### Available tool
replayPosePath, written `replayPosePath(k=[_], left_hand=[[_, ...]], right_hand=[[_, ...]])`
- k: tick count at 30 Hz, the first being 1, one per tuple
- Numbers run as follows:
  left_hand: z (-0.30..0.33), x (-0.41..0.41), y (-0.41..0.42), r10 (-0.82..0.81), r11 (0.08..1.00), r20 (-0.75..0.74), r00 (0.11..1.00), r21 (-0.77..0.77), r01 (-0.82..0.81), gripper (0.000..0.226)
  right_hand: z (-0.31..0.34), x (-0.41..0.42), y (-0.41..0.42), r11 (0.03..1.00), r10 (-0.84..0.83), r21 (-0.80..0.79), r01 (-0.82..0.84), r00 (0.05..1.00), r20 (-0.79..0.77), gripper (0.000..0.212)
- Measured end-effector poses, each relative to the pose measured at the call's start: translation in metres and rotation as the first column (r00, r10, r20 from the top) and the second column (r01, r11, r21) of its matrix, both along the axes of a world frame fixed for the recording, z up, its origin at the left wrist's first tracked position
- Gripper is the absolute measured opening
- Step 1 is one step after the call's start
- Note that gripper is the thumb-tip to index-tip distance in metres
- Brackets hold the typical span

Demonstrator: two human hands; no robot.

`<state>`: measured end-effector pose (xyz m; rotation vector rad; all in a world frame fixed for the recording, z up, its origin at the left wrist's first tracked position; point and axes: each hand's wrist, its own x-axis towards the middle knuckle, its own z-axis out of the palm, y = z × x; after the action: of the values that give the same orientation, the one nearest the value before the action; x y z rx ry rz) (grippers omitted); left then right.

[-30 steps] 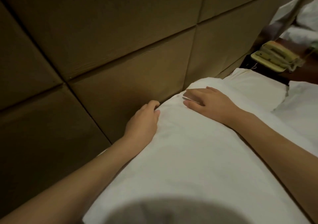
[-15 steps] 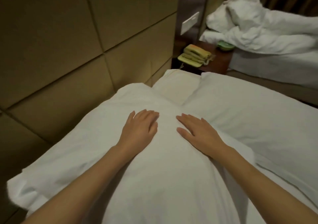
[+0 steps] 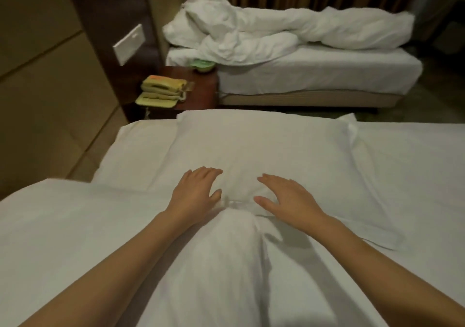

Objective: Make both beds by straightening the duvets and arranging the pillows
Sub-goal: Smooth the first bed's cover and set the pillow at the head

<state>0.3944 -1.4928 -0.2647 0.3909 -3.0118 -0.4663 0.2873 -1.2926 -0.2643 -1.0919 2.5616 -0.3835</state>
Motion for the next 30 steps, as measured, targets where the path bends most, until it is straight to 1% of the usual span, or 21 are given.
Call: replayPosePath(k=[3, 6, 10, 13, 15, 17, 20, 23, 26, 29, 30], left_hand=[[-0.021, -0.053, 0.009, -0.041, 0.998, 0.035, 0.999, -0.045, 0.042, 0.049], [-0.043, -0.107, 0.014, -0.045, 0.997, 0.043, 0.998, -0.057, 0.048, 0.052], [-0.067, -0.179, 0.008, -0.031, 0.996, 0.010, 0.999, -0.084, 0.032, 0.059], [-0.085, -0.216, -0.002, -0.003, 0.998, 0.014, 1.000, -0.066, 0.003, 0.063], [-0.103, -0.228, -0.010, 0.008, 1.000, -0.064, 0.998, -0.030, -0.010, 0.060], [-0.122, -0.234, -0.016, 0.033, 0.999, -0.197, 0.980, 0.011, -0.032, 0.053], [-0.146, -0.244, -0.016, 0.096, 0.995, -0.336, 0.937, 0.022, -0.095, 0.037], [-0.156, -0.249, -0.013, 0.159, 0.987, -0.371, 0.915, 0.031, -0.159, 0.027], [-0.156, -0.247, -0.008, 0.231, 0.973, -0.362, 0.903, 0.077, -0.218, 0.026], [-0.143, -0.240, 0.001, 0.400, 0.907, -0.290, 0.870, 0.265, -0.328, 0.024], [-0.138, -0.236, 0.004, 0.426, 0.887, -0.253, 0.869, 0.307, -0.346, 0.021]], right_hand=[[-0.011, -0.043, 0.018, 0.999, -0.045, 0.012, 0.045, 0.999, -0.010, 0.059], [-0.027, -0.088, 0.030, 0.997, -0.065, 0.044, 0.066, 0.997, -0.037, 0.059], [-0.049, -0.151, 0.031, 0.995, -0.063, 0.069, 0.071, 0.992, -0.110, 0.063], [-0.074, -0.194, 0.027, 0.991, -0.115, 0.057, 0.122, 0.986, -0.119, 0.070], [-0.094, -0.215, 0.022, 0.986, -0.167, -0.002, 0.168, 0.981, -0.103, 0.076], [-0.113, -0.228, 0.015, 0.969, -0.235, -0.102, 0.226, 0.968, -0.083, 0.077], [-0.139, -0.239, 0.003, 0.921, -0.340, -0.232, 0.311, 0.936, -0.093, 0.067], [-0.158, -0.242, -0.006, 0.890, -0.401, -0.290, 0.352, 0.906, -0.132, 0.055], [-0.165, -0.242, -0.009, 0.848, -0.466, -0.328, 0.417, 0.881, -0.084, 0.044], [-0.161, -0.235, -0.009, 0.793, -0.519, -0.369, 0.485, 0.855, 0.009, 0.031], [-0.158, -0.230, -0.006, 0.773, -0.528, -0.383, 0.505, 0.847, 0.050, 0.027]])
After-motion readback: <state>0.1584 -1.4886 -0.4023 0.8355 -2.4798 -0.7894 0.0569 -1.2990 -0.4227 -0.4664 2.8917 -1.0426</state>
